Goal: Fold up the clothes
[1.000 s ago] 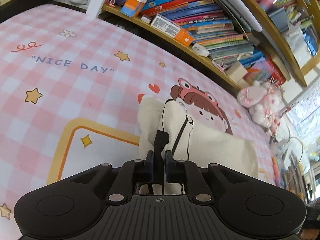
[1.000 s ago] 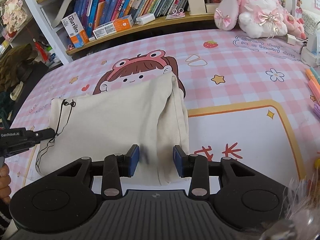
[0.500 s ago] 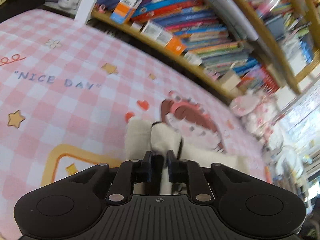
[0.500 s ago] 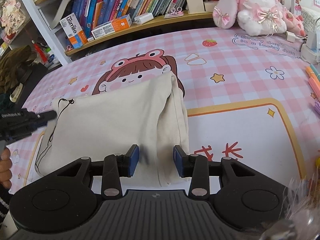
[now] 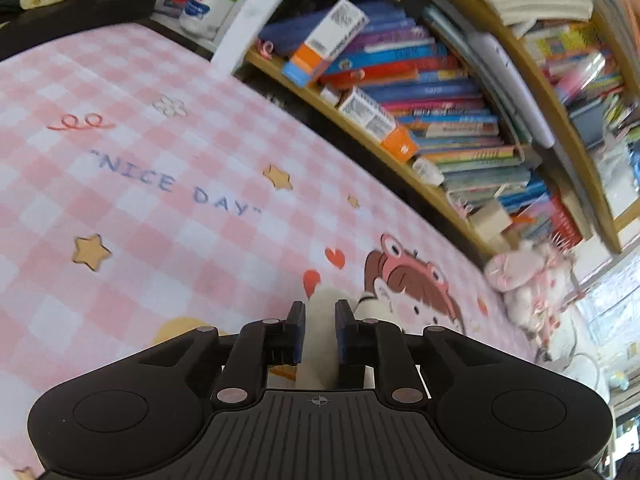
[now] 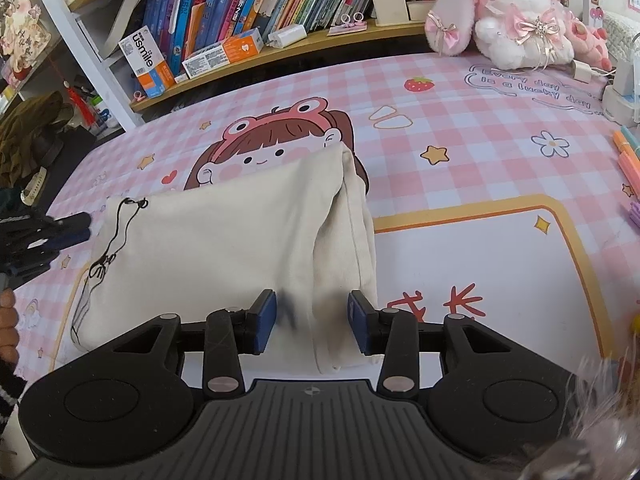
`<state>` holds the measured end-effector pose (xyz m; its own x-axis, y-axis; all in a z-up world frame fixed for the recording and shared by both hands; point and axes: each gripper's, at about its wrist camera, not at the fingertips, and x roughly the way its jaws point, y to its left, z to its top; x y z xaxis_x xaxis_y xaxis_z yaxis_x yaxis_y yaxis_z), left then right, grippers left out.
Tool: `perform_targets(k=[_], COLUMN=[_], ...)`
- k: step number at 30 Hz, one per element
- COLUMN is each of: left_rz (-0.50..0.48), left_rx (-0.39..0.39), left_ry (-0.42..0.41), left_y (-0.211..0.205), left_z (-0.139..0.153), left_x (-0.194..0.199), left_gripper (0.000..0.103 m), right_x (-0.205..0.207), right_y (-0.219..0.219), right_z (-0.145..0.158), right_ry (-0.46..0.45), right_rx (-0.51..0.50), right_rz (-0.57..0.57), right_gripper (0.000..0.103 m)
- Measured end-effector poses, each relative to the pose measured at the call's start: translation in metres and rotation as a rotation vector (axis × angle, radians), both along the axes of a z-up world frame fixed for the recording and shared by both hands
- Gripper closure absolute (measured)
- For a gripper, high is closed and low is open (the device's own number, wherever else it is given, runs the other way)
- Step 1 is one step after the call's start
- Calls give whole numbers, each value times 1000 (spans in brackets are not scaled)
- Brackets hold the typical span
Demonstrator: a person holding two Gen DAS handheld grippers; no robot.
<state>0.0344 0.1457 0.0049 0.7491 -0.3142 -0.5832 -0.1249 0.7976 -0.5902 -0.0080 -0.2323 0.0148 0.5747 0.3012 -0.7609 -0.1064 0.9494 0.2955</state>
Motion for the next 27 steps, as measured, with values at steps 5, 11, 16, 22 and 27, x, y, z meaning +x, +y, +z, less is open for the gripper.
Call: perform_targets(k=[5,11,16,22,27], left_rz=[-116,-206,-197,-179,-189], left_rx=[42,79,63,8,99], left_ry=[1,66,107,130,75], left_y=[-16,-40,-43,-43,-55], left_z=[6,-8,-17,-23,-9], left_x=[-13,-15,-10,-5,-12], left_gripper=[28,28,31,53,86], right_x=[2,21,26,30,24], right_y=[-14,-31,-33,-23,-6], right_z=[16,7,-10,-15,-6], right_ry=[-27,85,163,173,92], right_rx=[89,196,240,221,98], right_rz=[-42,-95,-120,-96,-37], right_gripper=[29,23,23,41,78])
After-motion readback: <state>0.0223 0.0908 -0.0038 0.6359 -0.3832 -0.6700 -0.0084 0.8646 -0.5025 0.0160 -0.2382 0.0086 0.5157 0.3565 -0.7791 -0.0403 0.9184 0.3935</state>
